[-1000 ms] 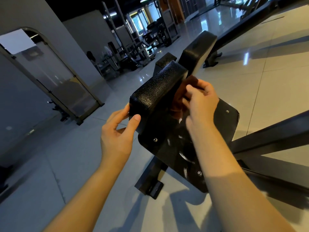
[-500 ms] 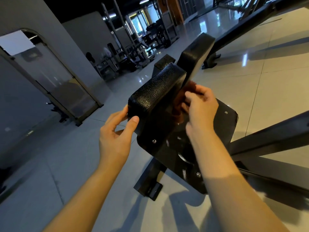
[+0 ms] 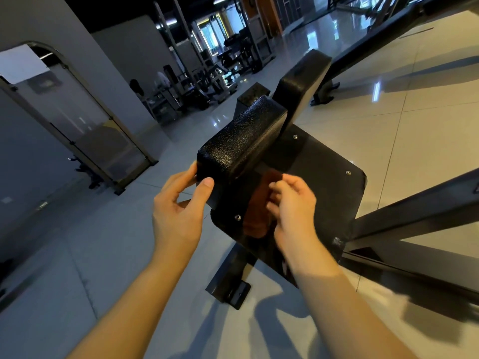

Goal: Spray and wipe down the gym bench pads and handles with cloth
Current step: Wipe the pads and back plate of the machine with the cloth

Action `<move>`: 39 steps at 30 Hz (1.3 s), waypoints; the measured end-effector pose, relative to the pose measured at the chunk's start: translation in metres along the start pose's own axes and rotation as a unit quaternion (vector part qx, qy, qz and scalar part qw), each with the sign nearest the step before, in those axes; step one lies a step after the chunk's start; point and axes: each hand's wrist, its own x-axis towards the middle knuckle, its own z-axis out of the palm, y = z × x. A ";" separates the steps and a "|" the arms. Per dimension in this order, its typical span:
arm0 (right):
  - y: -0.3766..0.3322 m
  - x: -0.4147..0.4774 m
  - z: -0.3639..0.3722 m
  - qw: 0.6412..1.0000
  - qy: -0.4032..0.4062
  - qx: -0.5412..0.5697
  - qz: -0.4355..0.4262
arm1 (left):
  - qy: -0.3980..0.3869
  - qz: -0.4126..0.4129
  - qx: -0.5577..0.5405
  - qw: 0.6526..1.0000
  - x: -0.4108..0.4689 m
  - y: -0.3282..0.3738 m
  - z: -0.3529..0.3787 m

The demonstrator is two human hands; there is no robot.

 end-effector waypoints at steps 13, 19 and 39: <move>0.000 -0.059 0.014 0.984 -0.153 -0.077 -0.053 | 0.004 0.034 0.005 0.999 0.002 -0.004 0.002; -0.011 -0.032 0.018 0.991 -0.059 -0.049 -0.111 | 0.003 0.024 -0.009 1.000 0.000 -0.003 0.002; 0.022 -0.058 0.006 0.965 -0.185 -0.167 -0.084 | -0.011 0.016 0.017 1.000 0.003 -0.001 0.000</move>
